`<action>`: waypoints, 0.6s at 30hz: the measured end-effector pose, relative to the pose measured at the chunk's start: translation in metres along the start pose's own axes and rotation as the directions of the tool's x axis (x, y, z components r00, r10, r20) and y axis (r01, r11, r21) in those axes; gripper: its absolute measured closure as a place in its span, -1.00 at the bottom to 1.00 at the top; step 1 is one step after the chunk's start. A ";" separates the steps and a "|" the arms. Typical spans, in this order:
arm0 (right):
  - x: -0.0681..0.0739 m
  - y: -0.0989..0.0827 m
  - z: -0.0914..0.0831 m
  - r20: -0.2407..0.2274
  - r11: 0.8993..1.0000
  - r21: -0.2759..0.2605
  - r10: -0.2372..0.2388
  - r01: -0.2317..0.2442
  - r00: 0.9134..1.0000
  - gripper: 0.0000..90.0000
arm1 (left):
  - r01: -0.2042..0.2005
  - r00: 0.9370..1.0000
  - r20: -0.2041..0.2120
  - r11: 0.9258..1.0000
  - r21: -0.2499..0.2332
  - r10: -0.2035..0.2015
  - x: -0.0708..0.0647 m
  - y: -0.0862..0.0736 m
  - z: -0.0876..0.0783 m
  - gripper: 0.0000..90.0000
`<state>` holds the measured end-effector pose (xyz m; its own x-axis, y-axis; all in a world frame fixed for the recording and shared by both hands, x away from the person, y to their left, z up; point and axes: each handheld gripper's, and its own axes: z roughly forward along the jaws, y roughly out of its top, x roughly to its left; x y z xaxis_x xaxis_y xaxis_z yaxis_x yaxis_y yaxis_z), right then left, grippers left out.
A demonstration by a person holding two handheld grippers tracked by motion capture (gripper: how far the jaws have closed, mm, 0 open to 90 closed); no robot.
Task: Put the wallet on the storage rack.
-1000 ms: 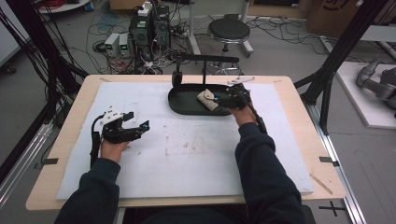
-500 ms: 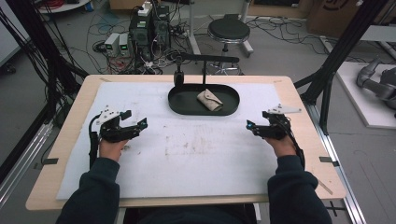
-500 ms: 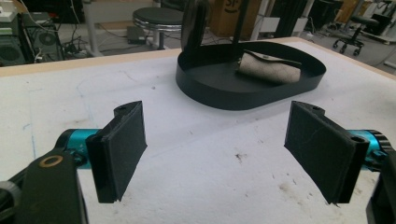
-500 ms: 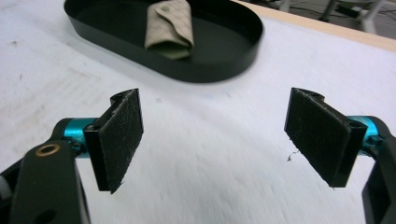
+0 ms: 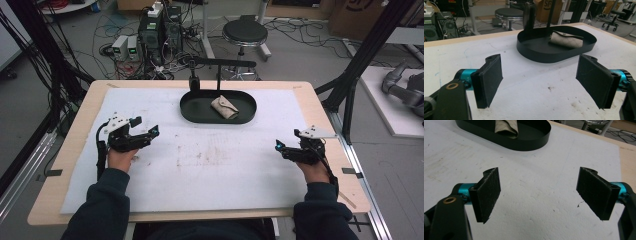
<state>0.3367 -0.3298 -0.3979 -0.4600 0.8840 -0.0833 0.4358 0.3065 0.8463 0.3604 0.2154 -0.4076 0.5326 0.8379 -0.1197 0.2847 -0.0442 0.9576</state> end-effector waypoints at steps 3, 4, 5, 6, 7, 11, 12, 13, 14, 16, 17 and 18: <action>0.000 0.000 -0.001 0.006 1.000 -0.003 -0.003 0.003 1.000 -0.56 | -0.014 1.000 0.011 1.000 0.002 0.014 -0.004 0.001 0.000 -0.53; 0.001 0.000 -0.002 0.007 1.000 -0.004 -0.005 0.005 1.000 -0.56 | -0.017 1.000 0.012 1.000 0.000 0.017 -0.005 0.001 0.000 -0.53; 0.002 0.001 -0.002 0.008 1.000 -0.005 -0.005 0.005 1.000 -0.56 | -0.019 1.000 0.015 1.000 0.001 0.019 -0.006 0.001 0.000 -0.53; 0.003 0.001 -0.002 0.009 1.000 -0.009 -0.006 0.006 1.000 -0.56 | -0.020 1.000 0.019 1.000 0.001 0.020 -0.007 0.001 0.000 -0.53; 0.004 0.001 -0.003 0.009 1.000 -0.005 -0.003 0.003 1.000 -0.56 | -0.022 1.000 0.017 1.000 -0.001 0.022 -0.008 0.001 0.000 -0.53; 0.005 0.002 -0.005 0.016 1.000 -0.014 -0.005 0.006 1.000 -0.56 | -0.026 0.999 0.027 1.000 -0.001 0.026 -0.008 0.001 0.000 -0.53; 0.004 0.002 -0.005 0.017 1.000 -0.015 -0.006 0.006 1.000 -0.56 | -0.025 0.999 0.025 1.000 0.000 0.025 -0.008 0.001 0.001 -0.53; 0.004 0.002 -0.005 0.019 1.000 -0.013 -0.009 0.009 1.000 -0.56 | -0.025 0.999 0.025 1.000 0.000 0.025 -0.008 0.001 0.001 -0.53; 0.004 0.002 -0.005 0.019 1.000 -0.012 -0.007 0.007 1.000 -0.56 | -0.025 0.999 0.025 1.000 0.001 0.025 -0.008 0.001 0.001 -0.53; 0.003 0.001 -0.004 0.021 1.000 -0.009 -0.008 0.009 1.000 -0.56 | -0.026 0.999 0.025 1.000 0.002 0.026 -0.008 0.001 0.001 -0.53; 0.003 0.001 -0.004 0.020 1.000 -0.005 -0.004 0.005 1.000 -0.56 | -0.025 0.999 0.025 1.000 0.002 0.025 -0.008 0.001 0.001 -0.53; 0.003 0.001 -0.004 0.021 1.000 -0.004 -0.006 0.006 1.000 -0.56 | -0.025 0.999 0.025 1.000 0.002 0.025 -0.008 0.001 0.001 -0.53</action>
<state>0.3327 -0.3285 -0.3954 -0.4464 0.8894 -0.0988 0.4301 0.3101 0.8479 0.3574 0.2079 -0.4064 0.5592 0.8228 -0.1018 0.2729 -0.0667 0.9597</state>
